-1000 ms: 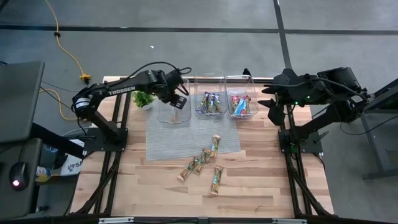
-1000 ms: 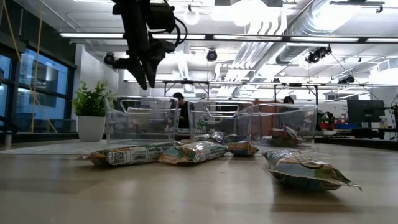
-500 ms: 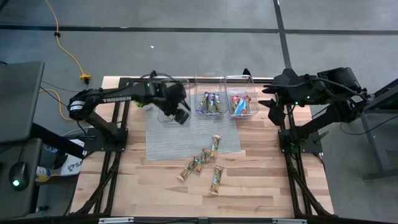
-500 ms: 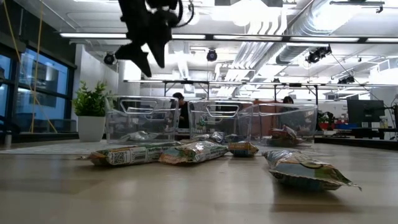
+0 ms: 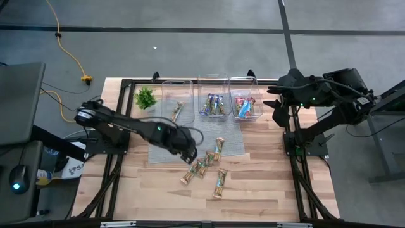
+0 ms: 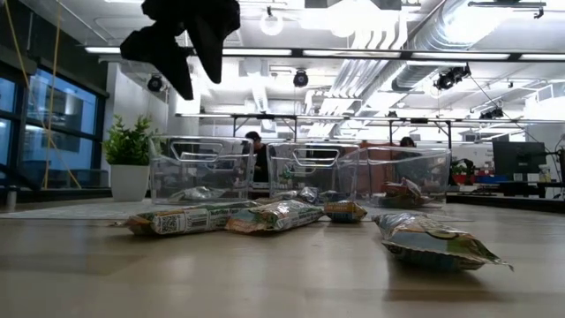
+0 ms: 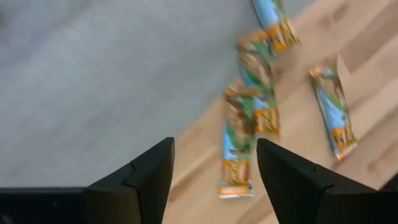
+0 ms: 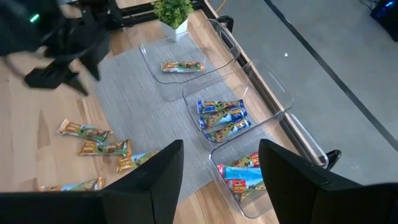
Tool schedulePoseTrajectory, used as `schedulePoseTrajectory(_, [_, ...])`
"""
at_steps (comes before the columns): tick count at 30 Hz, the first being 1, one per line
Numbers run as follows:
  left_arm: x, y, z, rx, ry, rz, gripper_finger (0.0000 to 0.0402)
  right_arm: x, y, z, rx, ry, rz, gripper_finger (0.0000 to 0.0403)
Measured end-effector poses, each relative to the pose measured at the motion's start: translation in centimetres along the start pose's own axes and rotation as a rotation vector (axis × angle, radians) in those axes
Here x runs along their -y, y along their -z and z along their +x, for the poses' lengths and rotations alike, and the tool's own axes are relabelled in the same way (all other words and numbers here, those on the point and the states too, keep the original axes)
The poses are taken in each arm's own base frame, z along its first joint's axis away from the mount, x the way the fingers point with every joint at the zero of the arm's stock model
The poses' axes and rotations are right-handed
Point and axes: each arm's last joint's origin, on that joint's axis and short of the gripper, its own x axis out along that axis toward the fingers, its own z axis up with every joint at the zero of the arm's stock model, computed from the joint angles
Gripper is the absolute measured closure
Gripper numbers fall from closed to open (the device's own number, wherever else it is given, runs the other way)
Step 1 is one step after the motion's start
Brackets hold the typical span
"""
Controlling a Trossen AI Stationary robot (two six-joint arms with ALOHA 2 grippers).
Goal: Pick and place Granola Bars by type
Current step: Put the yellow granola bar into the left transparent bin
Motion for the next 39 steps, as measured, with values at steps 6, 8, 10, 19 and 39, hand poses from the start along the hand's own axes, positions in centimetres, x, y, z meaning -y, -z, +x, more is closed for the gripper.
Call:
schedulePoseTrajectory(6, [2.0,1.5,4.5,-0.103,-0.001,0.039,0.0182,0.0,0.0,0.0,0.003,0.005,0.000,0.0210])
schedulePoseTrajectory(8, [2.2,1.8,6.0,-0.155,-0.027,0.055,0.0182,0.0,0.0,0.0,0.003,0.005,0.002,0.0210])
schedulePoseTrajectory(10, [2.4,2.1,7.4,-0.198,-0.027,0.075,0.0182,0.0,0.0,0.0,0.002,0.003,0.005,0.0210])
schedulePoseTrajectory(19, [3.5,2.7,10.1,-0.252,0.039,0.128,0.0182,0.0,0.0,0.0,-0.002,-0.006,0.010,0.0210])
schedulePoseTrajectory(39, [3.9,3.8,12.7,-0.294,0.036,0.184,0.0182,0.0,0.0,0.0,-0.004,-0.010,0.010,0.0210])
